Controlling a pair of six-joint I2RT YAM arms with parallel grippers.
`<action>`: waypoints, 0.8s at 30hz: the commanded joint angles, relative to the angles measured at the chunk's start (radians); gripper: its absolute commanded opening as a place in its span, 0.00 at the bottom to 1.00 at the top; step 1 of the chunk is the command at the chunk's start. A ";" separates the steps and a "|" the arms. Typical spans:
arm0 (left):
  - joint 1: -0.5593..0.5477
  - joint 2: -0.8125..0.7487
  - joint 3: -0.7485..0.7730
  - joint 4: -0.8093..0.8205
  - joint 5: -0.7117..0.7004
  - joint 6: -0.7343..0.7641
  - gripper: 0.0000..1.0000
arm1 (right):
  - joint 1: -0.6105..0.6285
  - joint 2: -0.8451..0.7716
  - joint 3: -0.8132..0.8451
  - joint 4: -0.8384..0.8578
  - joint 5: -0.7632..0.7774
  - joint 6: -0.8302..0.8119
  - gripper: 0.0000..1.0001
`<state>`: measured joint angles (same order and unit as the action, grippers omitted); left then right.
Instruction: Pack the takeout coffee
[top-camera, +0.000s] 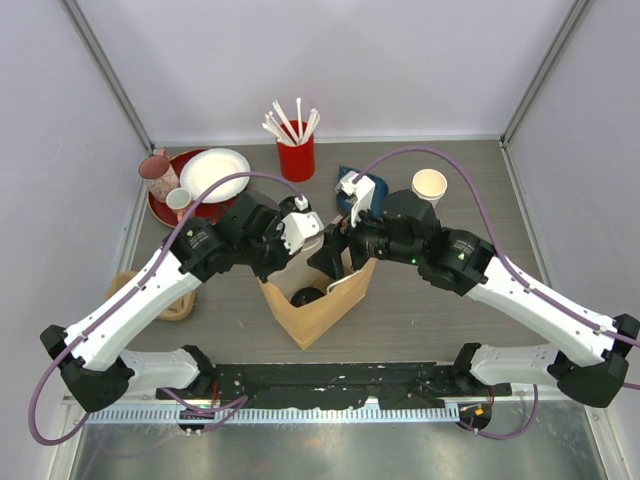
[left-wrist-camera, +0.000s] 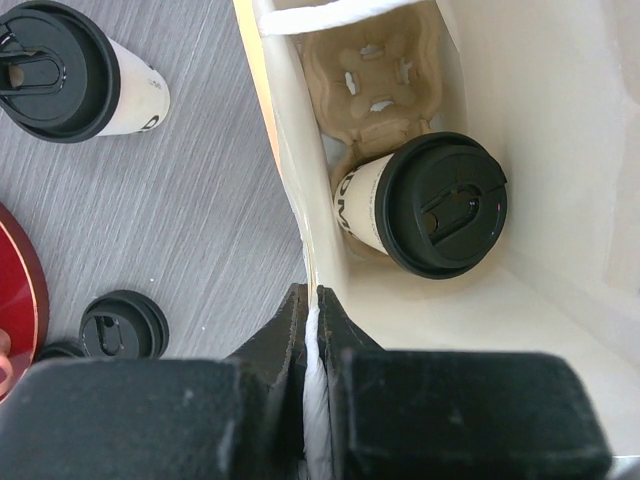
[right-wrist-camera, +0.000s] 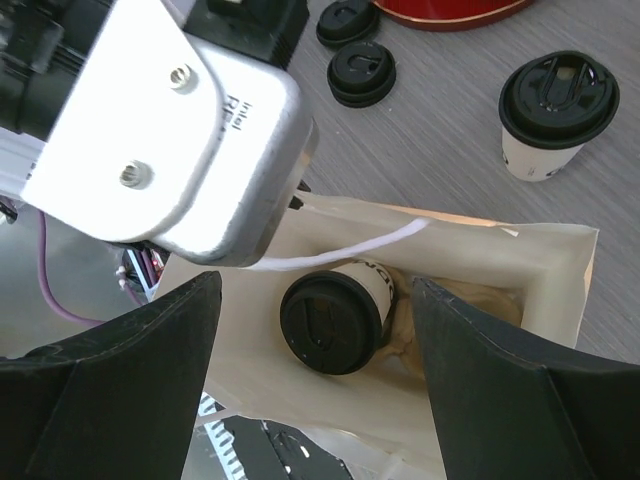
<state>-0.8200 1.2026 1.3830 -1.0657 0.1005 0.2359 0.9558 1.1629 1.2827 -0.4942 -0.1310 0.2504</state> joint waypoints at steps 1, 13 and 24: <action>-0.002 -0.017 0.010 -0.010 -0.008 -0.030 0.00 | -0.003 -0.035 0.063 0.048 0.014 -0.039 0.81; -0.223 -0.121 -0.027 0.090 -0.370 0.052 0.00 | -0.003 0.004 -0.031 0.037 -0.008 -0.068 0.61; -0.373 -0.199 -0.148 0.236 -0.588 0.163 0.00 | 0.015 -0.132 -0.341 0.244 -0.032 -0.091 0.53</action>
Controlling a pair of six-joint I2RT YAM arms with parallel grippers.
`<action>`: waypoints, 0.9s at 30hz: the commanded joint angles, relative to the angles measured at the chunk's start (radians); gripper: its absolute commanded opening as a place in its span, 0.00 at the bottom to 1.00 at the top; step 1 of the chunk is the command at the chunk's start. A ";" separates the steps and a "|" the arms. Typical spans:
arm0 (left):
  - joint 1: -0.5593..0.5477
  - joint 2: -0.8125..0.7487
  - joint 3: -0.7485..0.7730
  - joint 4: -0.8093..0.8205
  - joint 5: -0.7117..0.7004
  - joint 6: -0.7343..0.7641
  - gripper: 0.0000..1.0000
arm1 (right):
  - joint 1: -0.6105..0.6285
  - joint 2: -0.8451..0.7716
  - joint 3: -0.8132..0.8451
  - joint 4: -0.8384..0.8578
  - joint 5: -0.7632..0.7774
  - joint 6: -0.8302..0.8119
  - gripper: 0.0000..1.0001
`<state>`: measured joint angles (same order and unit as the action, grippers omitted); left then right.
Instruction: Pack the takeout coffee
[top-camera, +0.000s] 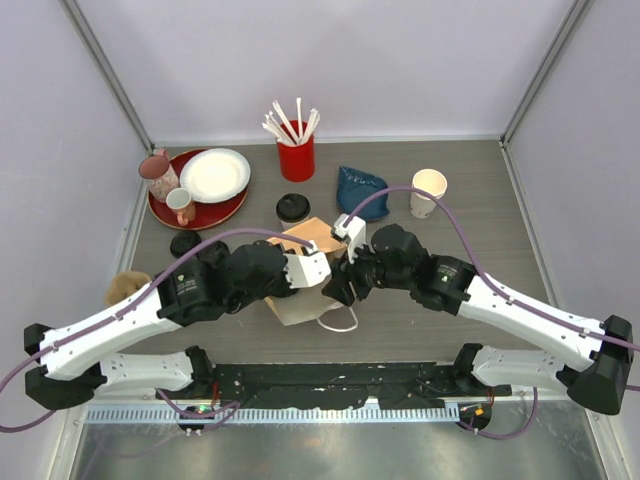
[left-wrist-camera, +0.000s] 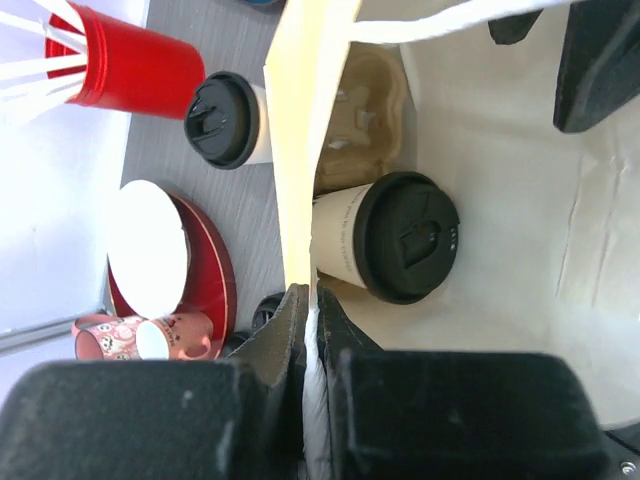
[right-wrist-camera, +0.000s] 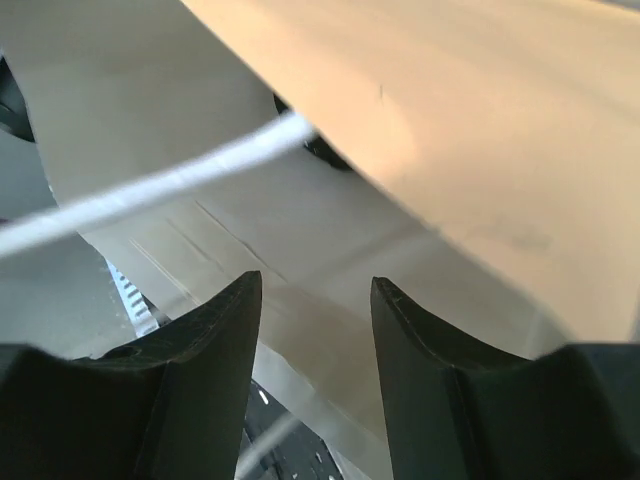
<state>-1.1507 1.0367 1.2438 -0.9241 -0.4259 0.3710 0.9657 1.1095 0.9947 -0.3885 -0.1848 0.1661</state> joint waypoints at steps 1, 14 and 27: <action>-0.050 -0.033 -0.021 0.091 -0.056 0.019 0.00 | 0.005 -0.082 -0.070 0.160 0.030 -0.004 0.52; -0.061 -0.040 -0.032 0.062 0.015 -0.059 0.00 | 0.070 -0.008 -0.061 0.186 0.074 -0.023 0.50; 0.241 -0.023 0.100 -0.084 0.343 -0.231 0.00 | 0.070 -0.089 0.217 0.128 -0.051 -0.005 0.51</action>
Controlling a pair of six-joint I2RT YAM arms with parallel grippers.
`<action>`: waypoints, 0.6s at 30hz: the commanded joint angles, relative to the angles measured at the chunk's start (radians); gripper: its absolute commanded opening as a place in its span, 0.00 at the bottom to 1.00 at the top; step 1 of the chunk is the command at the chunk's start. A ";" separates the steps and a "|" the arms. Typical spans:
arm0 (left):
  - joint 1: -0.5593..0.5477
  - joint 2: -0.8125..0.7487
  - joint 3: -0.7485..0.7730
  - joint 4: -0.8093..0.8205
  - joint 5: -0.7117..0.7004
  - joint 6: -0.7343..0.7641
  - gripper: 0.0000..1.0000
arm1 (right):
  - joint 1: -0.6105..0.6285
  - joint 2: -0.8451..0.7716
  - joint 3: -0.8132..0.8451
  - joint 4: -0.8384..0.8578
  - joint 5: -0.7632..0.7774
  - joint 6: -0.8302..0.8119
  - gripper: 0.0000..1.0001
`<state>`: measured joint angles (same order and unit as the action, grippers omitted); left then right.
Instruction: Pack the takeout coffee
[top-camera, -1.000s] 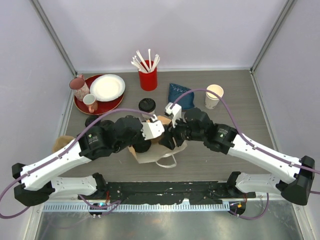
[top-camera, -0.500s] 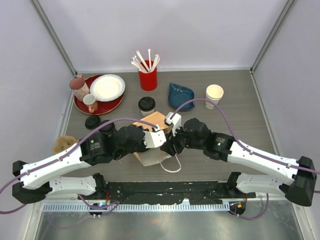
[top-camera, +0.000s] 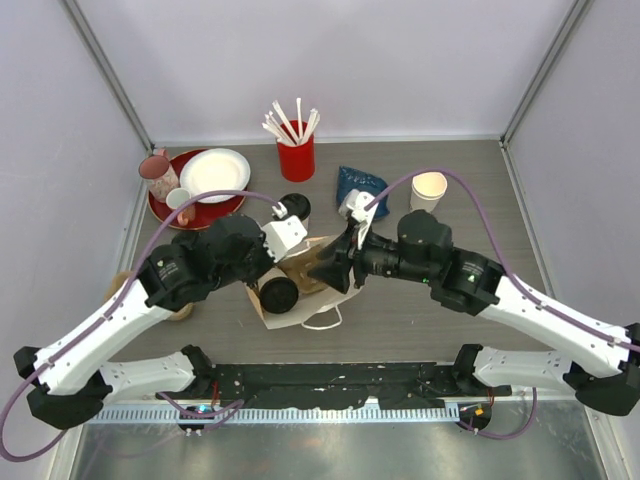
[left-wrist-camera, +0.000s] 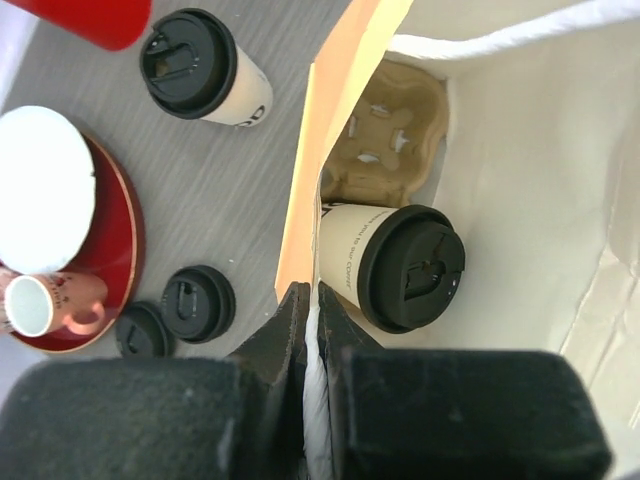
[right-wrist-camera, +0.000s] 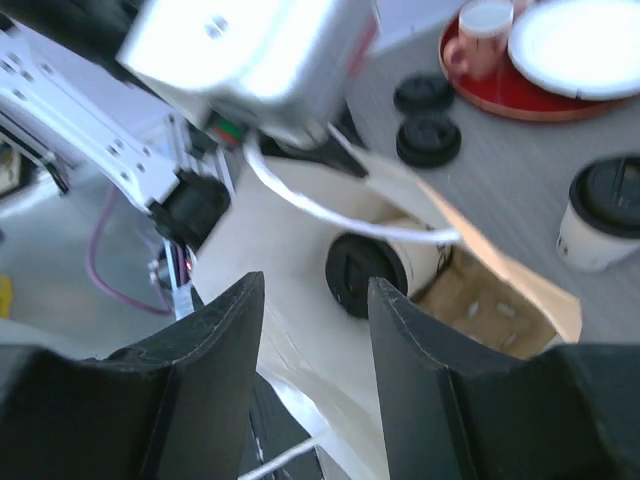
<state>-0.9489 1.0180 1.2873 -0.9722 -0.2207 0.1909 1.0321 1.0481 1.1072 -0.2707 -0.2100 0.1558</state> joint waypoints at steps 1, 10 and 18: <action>0.048 -0.001 0.064 -0.054 0.156 -0.059 0.00 | 0.002 -0.030 0.137 0.010 -0.005 0.008 0.51; 0.327 0.039 0.107 -0.174 0.383 -0.033 0.00 | -0.202 0.098 0.350 -0.168 0.232 0.128 0.50; 0.518 0.042 0.089 -0.218 0.443 -0.045 0.00 | -0.403 0.306 0.359 -0.185 0.086 0.134 0.52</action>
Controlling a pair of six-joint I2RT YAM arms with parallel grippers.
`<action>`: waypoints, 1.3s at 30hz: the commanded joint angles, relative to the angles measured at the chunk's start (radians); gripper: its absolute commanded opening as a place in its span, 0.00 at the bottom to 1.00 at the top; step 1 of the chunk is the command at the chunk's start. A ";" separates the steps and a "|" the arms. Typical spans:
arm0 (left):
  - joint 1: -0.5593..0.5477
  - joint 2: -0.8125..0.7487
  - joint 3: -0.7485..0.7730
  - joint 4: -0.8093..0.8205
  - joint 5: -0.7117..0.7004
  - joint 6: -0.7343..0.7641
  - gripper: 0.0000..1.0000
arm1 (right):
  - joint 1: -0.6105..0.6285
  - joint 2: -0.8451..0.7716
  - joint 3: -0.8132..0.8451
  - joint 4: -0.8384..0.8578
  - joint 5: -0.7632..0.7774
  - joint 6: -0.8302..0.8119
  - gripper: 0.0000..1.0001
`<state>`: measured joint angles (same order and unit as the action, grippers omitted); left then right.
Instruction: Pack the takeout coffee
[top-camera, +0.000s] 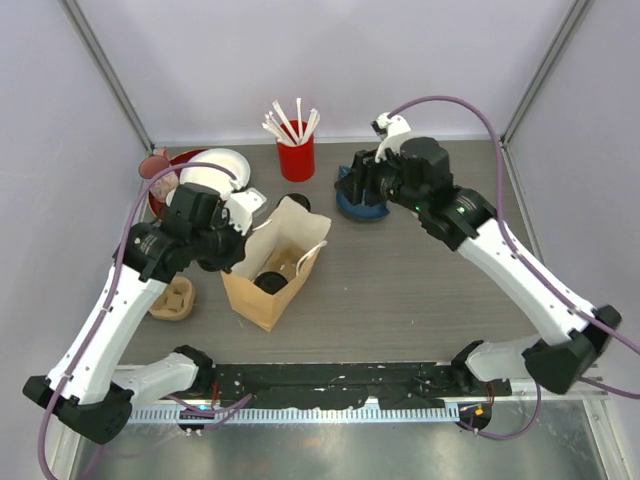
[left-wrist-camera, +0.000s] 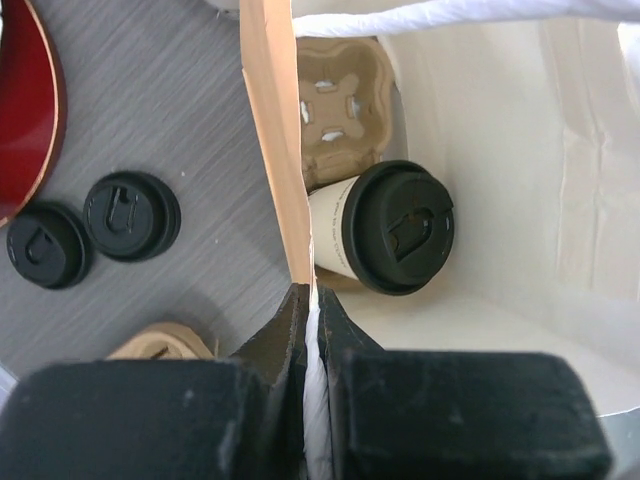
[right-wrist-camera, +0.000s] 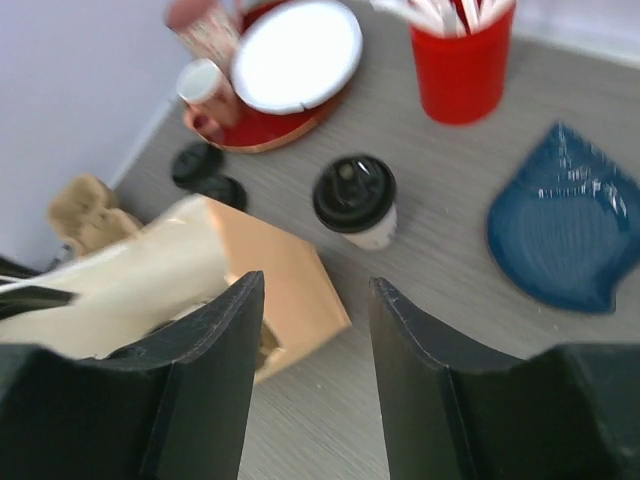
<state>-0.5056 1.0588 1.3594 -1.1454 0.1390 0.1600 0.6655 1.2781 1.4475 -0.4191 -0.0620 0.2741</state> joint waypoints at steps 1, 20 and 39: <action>0.113 0.003 0.012 -0.050 0.097 -0.016 0.00 | -0.043 0.123 0.022 -0.037 -0.071 0.013 0.53; 0.365 -0.048 -0.068 -0.112 0.126 0.056 0.00 | -0.064 0.618 0.309 0.028 -0.208 0.027 0.63; 0.455 -0.080 -0.109 -0.077 0.104 0.125 0.00 | -0.037 0.744 0.465 -0.006 -0.139 -0.185 0.59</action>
<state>-0.0937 1.0073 1.2869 -1.2076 0.2878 0.2440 0.6155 2.1025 1.8923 -0.4572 -0.2153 0.1749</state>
